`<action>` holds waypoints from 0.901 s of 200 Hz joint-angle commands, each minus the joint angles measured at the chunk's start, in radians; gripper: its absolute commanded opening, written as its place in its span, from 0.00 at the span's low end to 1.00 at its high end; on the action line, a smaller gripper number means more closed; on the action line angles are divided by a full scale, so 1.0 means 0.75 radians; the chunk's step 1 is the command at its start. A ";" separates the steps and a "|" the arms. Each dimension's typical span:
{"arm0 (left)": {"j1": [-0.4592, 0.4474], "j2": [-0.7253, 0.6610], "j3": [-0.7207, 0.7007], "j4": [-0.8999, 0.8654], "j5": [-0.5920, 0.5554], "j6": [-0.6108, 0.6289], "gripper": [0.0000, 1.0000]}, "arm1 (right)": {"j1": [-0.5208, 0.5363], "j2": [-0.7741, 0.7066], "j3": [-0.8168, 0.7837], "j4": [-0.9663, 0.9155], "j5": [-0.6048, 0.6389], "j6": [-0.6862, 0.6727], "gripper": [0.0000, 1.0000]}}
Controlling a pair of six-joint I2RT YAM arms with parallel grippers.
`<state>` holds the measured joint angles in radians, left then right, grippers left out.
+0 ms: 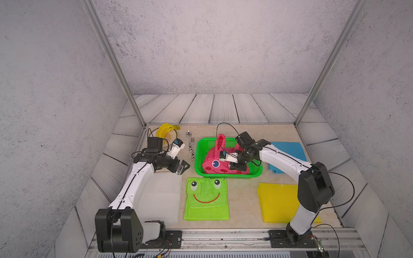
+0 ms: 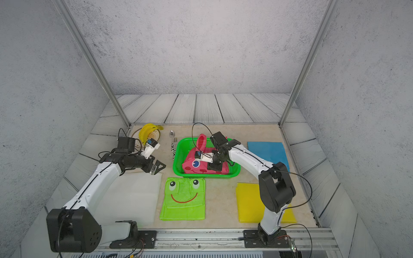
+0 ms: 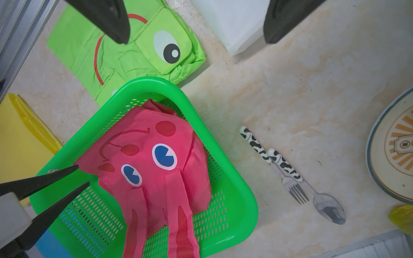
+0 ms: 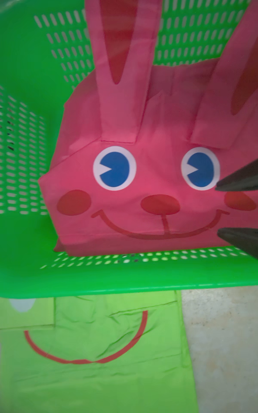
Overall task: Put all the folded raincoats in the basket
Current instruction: Place the raincoat in the basket.
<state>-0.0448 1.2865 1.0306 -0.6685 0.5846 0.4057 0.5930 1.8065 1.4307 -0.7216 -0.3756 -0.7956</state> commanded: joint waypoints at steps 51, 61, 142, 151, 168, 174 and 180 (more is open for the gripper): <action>0.007 0.036 -0.034 0.015 -0.014 -0.013 0.99 | 0.064 0.282 0.153 -0.141 -0.052 0.058 0.23; 0.007 0.043 -0.031 0.016 -0.017 -0.013 0.99 | 0.066 0.299 0.144 -0.132 -0.026 0.066 0.22; 0.007 0.026 -0.036 0.009 -0.035 -0.003 1.00 | 0.068 0.388 0.103 -0.044 0.435 0.101 0.23; 0.007 0.022 -0.042 0.014 -0.033 -0.003 0.99 | 0.067 0.366 0.098 -0.025 0.437 0.109 0.23; 0.007 0.021 -0.039 0.011 -0.033 -0.005 1.00 | 0.063 0.320 0.073 0.032 0.449 0.118 0.26; 0.007 0.021 -0.038 0.010 -0.032 -0.005 0.99 | 0.061 0.308 0.075 0.035 0.446 0.121 0.26; 0.007 0.019 -0.039 0.008 -0.032 -0.006 0.99 | 0.060 0.297 0.080 0.036 0.438 0.122 0.26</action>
<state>-0.0452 1.3170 1.0122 -0.6537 0.5613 0.3992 0.6464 2.0647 1.5108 -0.7189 -0.1112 -0.7238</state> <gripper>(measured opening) 0.995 0.254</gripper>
